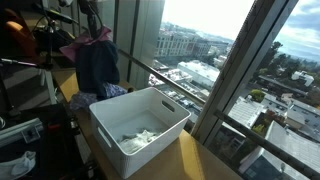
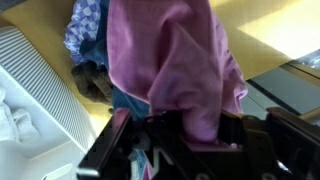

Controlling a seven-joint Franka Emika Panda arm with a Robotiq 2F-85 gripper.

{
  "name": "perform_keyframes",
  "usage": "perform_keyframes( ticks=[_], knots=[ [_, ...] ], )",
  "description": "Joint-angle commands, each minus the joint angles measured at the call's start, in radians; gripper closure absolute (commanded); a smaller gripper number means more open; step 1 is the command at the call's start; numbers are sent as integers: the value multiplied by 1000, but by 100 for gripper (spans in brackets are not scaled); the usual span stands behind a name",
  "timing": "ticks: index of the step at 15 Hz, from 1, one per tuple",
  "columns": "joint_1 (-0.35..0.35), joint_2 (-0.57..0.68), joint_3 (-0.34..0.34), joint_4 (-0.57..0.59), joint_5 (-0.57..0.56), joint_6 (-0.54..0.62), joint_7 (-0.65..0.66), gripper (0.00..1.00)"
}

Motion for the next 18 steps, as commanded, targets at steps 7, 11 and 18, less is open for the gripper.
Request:
perform_keyframes(
  ticks=[7,11,18],
  knots=[
    [21,198,-58,31,-95,1,26,54],
    [13,186,-92,19,-92,-3,16,34],
    [-86,106,-209,-47,-118,18,-19,0]
  ],
)
